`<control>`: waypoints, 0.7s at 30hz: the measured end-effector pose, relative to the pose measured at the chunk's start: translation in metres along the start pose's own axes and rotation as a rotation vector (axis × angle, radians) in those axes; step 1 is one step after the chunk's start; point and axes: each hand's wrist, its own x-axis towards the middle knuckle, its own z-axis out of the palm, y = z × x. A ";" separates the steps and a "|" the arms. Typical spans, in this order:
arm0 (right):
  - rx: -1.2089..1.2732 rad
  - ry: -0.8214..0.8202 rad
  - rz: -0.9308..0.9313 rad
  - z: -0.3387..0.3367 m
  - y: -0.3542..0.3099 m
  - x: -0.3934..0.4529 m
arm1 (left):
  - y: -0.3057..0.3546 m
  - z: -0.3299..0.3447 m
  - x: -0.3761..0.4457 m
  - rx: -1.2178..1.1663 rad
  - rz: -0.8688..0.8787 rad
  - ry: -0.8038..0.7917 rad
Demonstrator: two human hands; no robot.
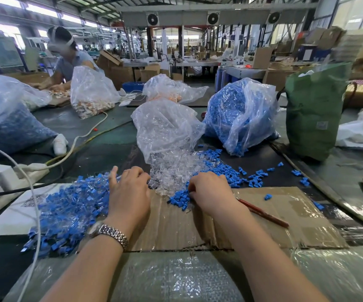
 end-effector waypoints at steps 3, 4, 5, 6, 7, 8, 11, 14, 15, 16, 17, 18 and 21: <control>0.020 0.052 -0.017 0.005 -0.002 0.000 | 0.014 -0.004 -0.004 -0.168 0.122 0.021; 0.032 0.071 -0.018 0.007 -0.003 -0.001 | 0.018 -0.005 -0.005 -0.198 0.164 -0.007; 0.042 0.088 -0.017 0.009 -0.003 -0.002 | 0.020 -0.005 -0.006 -0.224 0.196 -0.040; 0.052 0.104 -0.014 0.010 -0.004 -0.003 | 0.021 -0.005 -0.007 -0.242 0.216 -0.067; 0.066 0.119 -0.011 0.010 -0.004 -0.004 | 0.021 -0.005 -0.008 -0.253 0.226 -0.080; 0.083 0.133 -0.007 0.011 -0.004 -0.006 | 0.021 -0.005 -0.008 -0.261 0.232 -0.084; 0.107 0.148 0.003 0.010 -0.002 -0.010 | 0.019 -0.007 -0.011 -0.299 0.247 -0.111; 0.176 0.167 0.014 0.008 0.000 -0.014 | 0.015 -0.008 -0.010 -0.347 0.234 -0.167; 0.198 0.177 0.012 0.007 0.000 -0.015 | 0.014 -0.008 -0.010 -0.368 0.221 -0.182; 0.214 0.188 0.008 0.007 0.000 -0.016 | 0.013 -0.008 -0.010 -0.380 0.213 -0.189; 0.231 0.202 0.003 0.007 0.001 -0.016 | 0.013 -0.008 -0.009 -0.379 0.211 -0.190; 0.252 0.219 -0.001 0.008 0.001 -0.016 | 0.013 -0.008 -0.009 -0.373 0.209 -0.188; 0.332 0.263 0.001 0.010 0.001 -0.016 | 0.013 -0.007 -0.008 -0.377 0.196 -0.170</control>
